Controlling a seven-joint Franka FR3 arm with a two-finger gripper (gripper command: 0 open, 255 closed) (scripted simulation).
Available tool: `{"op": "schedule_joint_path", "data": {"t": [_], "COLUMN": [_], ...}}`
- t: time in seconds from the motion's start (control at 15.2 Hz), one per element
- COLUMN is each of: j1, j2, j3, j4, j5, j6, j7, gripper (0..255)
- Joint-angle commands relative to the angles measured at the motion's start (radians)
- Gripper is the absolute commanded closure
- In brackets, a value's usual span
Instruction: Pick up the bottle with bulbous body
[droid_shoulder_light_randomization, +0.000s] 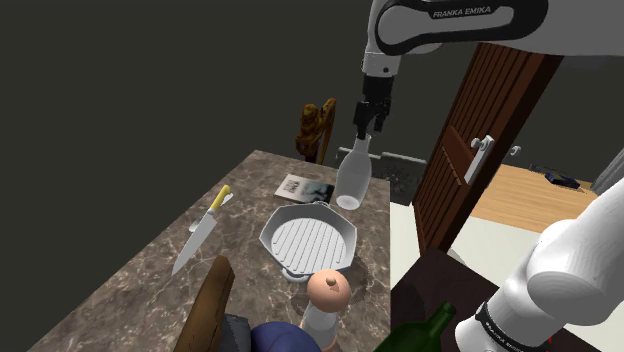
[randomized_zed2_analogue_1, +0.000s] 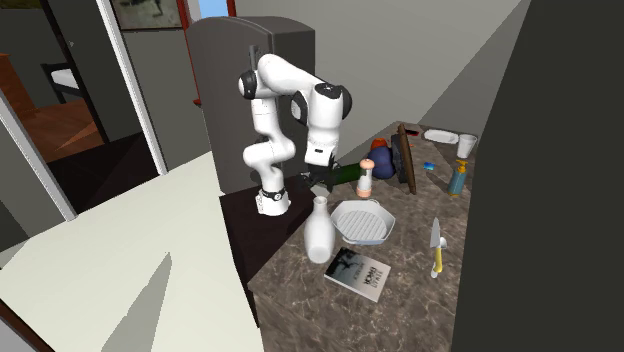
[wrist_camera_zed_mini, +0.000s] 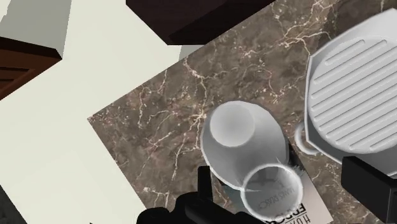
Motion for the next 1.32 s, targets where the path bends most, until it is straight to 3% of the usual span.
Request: {"op": "schedule_joint_path", "data": {"t": [0.0, 0.46, 0.53, 1.25], "j1": [0.0, 0.0, 0.001, 0.0], "j2": [0.016, 0.018, 0.016, 0.016], "j3": [0.0, 0.0, 0.001, 0.0], "j4": [-0.004, -0.077, -0.079, -0.052], "j5": [0.0, 0.0, 0.0, 0.0], "j6": [0.02, 0.095, 0.096, 0.068], "j7": [0.001, 0.003, 0.004, 0.002], "gripper": [0, 0, 255, 255]}}
